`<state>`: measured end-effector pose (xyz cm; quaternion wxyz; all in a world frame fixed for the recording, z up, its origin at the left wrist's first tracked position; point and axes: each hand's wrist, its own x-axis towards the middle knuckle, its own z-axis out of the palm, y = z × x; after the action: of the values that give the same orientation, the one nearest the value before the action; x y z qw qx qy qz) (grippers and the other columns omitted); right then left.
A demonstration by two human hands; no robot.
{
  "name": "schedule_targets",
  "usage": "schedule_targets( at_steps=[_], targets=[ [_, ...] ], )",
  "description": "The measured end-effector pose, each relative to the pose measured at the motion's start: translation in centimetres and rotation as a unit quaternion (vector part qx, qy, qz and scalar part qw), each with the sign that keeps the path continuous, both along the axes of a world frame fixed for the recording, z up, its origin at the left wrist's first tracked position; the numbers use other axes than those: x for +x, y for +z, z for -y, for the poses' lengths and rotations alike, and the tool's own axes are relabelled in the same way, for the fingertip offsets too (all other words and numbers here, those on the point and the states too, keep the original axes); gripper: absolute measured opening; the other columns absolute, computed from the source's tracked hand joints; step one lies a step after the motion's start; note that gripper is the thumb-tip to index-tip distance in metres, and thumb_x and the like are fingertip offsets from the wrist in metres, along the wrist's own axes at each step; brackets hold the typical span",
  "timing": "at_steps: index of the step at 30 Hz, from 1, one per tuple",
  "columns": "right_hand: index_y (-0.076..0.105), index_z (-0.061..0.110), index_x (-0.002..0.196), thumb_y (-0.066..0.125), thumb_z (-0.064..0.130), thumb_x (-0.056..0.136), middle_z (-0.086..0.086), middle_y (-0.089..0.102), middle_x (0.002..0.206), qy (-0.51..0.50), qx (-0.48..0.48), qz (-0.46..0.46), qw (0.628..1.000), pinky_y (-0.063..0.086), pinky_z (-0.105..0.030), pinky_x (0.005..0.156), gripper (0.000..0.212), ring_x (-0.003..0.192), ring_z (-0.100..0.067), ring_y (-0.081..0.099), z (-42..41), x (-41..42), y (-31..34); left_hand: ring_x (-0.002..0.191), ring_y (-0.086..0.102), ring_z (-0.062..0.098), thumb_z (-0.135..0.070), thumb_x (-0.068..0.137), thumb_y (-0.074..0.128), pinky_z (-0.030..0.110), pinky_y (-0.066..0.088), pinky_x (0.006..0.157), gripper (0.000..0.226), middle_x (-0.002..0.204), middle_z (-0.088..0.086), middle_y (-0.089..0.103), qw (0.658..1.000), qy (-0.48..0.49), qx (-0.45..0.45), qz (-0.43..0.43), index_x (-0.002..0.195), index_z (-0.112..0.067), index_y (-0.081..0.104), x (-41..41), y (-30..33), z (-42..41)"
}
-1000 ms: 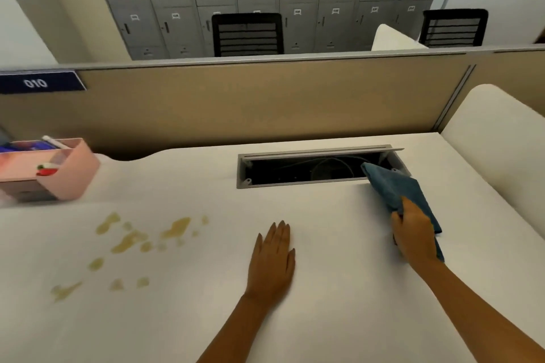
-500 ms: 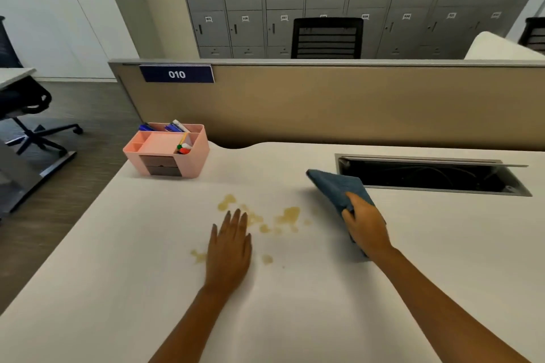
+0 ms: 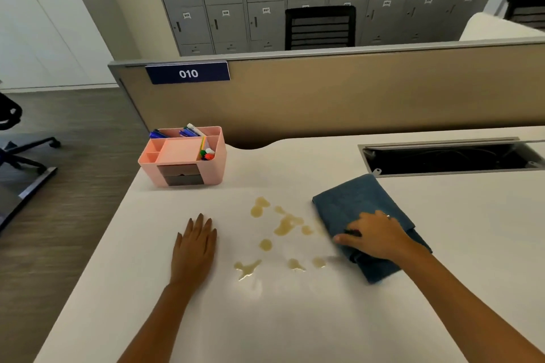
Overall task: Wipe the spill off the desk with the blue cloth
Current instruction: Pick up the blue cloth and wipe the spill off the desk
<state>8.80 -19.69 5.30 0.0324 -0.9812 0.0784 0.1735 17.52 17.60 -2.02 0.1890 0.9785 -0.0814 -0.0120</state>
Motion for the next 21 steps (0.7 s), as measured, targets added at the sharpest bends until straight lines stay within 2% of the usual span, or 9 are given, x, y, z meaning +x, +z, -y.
schedule_targets(
  at_steps=[2, 4, 6, 8, 10, 12, 13, 17, 21],
  targets=[
    [0.046, 0.04, 0.133, 0.012, 0.084, 0.073, 0.001, 0.047, 0.133, -0.048, -0.019, 0.094, 0.994, 0.038, -0.046, 0.098, 0.081, 0.124, -0.031, 0.039, -0.1, 0.5, -0.5, 0.144, 0.011, 0.021, -0.048, 0.093, 0.012, 0.045, 0.011, 0.115, 0.061, 0.156, -0.001, 0.018, 0.999, -0.013, 0.036, 0.01, 0.146, -0.022, 0.026, 1.0, -0.5, -0.1],
    [0.023, 0.049, 0.142, -0.003, 0.091, 0.058, 0.002, 0.03, 0.148, -0.076, -0.006, 0.134, 0.988, 0.035, -0.054, 0.099, 0.098, 0.132, -0.034, 0.03, -0.1, 1.0, -2.0, 0.144, 0.01, 0.021, -0.052, 0.089, 0.005, 0.046, 0.012, 0.114, 0.065, 0.157, -0.002, 0.015, 0.998, -0.017, 0.064, 0.024, 0.147, -0.026, 0.021, 1.5, -0.9, -0.1],
    [0.005, 0.056, 0.142, 0.003, 0.091, 0.058, 0.002, 0.011, 0.157, -0.097, 0.022, 0.112, 0.989, 0.024, -0.065, 0.101, 0.091, 0.14, -0.039, 0.013, -0.1, 1.7, -4.0, 0.145, 0.008, 0.02, -0.053, 0.089, 0.003, 0.046, 0.01, 0.114, 0.064, 0.157, -0.002, 0.012, 0.997, -0.014, 0.074, 0.028, 0.148, -0.03, 0.015, 1.8, -1.2, 0.2],
    [0.0, 0.059, 0.14, 0.01, 0.089, 0.065, 0.003, 0.002, 0.159, -0.092, 0.005, 0.096, 0.991, 0.016, -0.073, 0.099, 0.082, 0.141, -0.043, 0.004, -0.3, 2.3, -5.6, 0.145, 0.004, 0.019, -0.054, 0.089, 0.001, 0.045, 0.007, 0.115, 0.063, 0.158, -0.004, 0.008, 0.997, -0.011, 0.075, 0.026, 0.148, -0.033, 0.011, 2.2, -1.3, 0.3],
    [0.013, 0.058, 0.14, 0.014, 0.082, 0.072, -0.002, 0.017, 0.157, -0.096, -0.034, 0.125, 0.987, 0.025, -0.074, 0.092, 0.073, 0.138, -0.046, 0.018, -0.6, 2.8, -6.4, 0.145, 0.001, 0.016, -0.055, 0.089, 0.001, 0.044, 0.006, 0.115, 0.062, 0.157, -0.007, 0.005, 0.997, -0.008, 0.073, 0.028, 0.147, -0.036, 0.008, 2.3, -1.3, 0.2],
    [0.04, 0.05, 0.134, 0.025, 0.071, 0.077, -0.008, 0.043, 0.144, -0.103, -0.048, 0.164, 0.98, 0.039, -0.065, 0.079, 0.062, 0.121, -0.048, 0.042, -0.5, 3.6, -6.4, 0.145, 0.0, 0.014, -0.055, 0.089, 0.001, 0.043, 0.005, 0.116, 0.061, 0.157, -0.009, 0.004, 0.998, -0.002, 0.064, 0.027, 0.147, -0.037, 0.007, 2.6, -1.3, 0.5],
    [0.049, 0.047, 0.129, 0.029, 0.065, 0.078, -0.011, 0.051, 0.136, -0.105, -0.054, 0.179, 0.977, 0.042, -0.059, 0.074, 0.058, 0.111, -0.047, 0.049, -0.2, 4.1, -6.6, 0.144, 0.0, 0.013, -0.055, 0.09, 0.001, 0.043, 0.005, 0.116, 0.06, 0.157, -0.01, 0.004, 0.998, -0.001, 0.061, 0.027, 0.147, -0.037, 0.007, 2.8, -1.4, 0.8],
    [0.062, 0.038, 0.119, 0.032, 0.054, 0.08, -0.017, 0.057, 0.121, -0.108, -0.07, 0.224, 0.966, 0.045, -0.049, 0.064, 0.051, 0.091, -0.042, 0.054, 1.0, 6.6, -6.5, 0.144, -0.002, 0.009, -0.054, 0.09, 0.003, 0.042, 0.003, 0.116, 0.059, 0.156, -0.013, 0.001, 0.998, 0.009, 0.055, 0.027, 0.146, -0.039, 0.006, 3.3, -1.3, 0.9],
    [0.063, 0.035, 0.118, 0.039, 0.054, 0.083, -0.019, 0.058, 0.118, -0.113, -0.07, 0.236, 0.962, 0.048, -0.051, 0.062, 0.046, 0.091, -0.044, 0.056, 1.9, 10.3, -6.4, 0.143, -0.004, 0.008, -0.052, 0.092, 0.004, 0.041, 0.002, 0.116, 0.056, 0.155, -0.015, 0.0, 0.998, 0.009, 0.058, 0.03, 0.146, -0.04, 0.006, 3.7, -1.4, 1.1]
  ],
)
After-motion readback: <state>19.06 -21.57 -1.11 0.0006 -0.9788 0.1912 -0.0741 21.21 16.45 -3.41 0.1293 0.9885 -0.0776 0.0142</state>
